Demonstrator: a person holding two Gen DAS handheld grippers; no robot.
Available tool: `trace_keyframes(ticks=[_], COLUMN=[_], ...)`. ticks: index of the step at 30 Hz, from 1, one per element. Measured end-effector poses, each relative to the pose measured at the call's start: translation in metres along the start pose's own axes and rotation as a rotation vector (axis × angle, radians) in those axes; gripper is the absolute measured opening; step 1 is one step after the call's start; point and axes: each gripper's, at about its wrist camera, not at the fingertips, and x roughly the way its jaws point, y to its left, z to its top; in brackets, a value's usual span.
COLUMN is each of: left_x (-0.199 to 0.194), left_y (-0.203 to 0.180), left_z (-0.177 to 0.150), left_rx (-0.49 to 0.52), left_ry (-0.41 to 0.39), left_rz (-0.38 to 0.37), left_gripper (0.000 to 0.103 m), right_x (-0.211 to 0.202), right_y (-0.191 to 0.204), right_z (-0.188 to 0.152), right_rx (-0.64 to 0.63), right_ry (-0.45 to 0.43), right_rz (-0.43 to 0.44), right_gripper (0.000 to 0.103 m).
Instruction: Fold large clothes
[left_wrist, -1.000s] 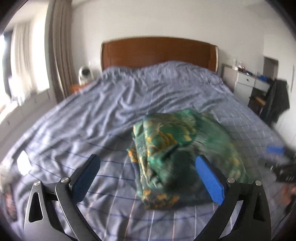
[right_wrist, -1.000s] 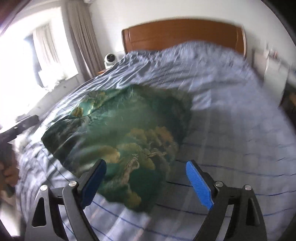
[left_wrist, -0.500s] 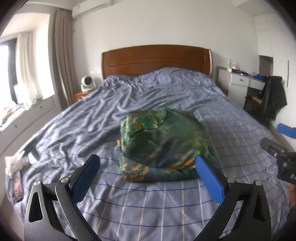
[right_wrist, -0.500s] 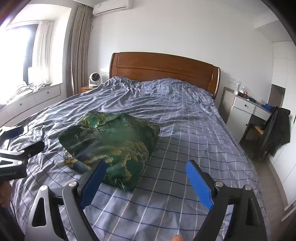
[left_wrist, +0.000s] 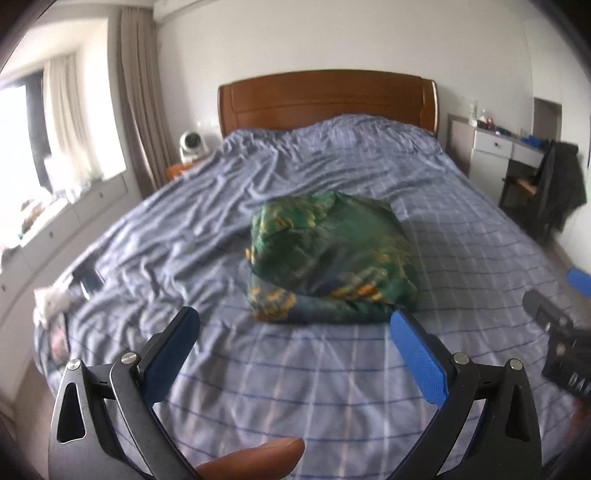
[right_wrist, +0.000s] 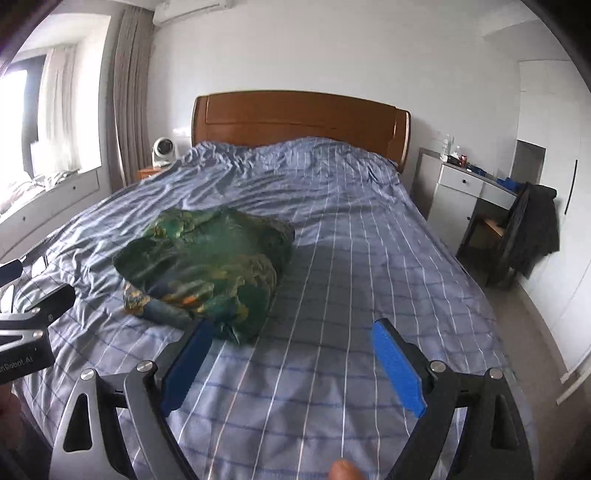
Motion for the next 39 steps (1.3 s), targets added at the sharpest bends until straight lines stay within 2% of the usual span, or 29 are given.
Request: trace_keyframes(ticks=[3, 16, 22, 39], left_x=[-0.004, -0.012, -0.016, -0.018], left_y=[0.001, -0.003, -0.010, -0.005], left_z=[-0.001, -0.006, -0.005, -0.005], left_rx=[-0.013, -0.023, 0.016, -0.006], left_ry=[0.018, 0.055, 0.028, 0.013], left_rz=[-0.038, -0.055, -0.032, -0.039], left_gripper=[0.103, 0.103, 0.103, 0.103], right_x=[-0.011, -0.037, -0.036, -0.040], right_y=[0.006, 0.017, 0.017, 0.027], right_z=[-0.005, -0.008, -0.008, -0.010], right_rx=[-0.008, -0.019, -0.020, -0.049], right_ry=[0.012, 0.004, 0.015, 0.012], right_rz=[0.012, 0.032, 0.024, 0.055], right_gripper=[0.090, 0.090, 0.091, 0.091])
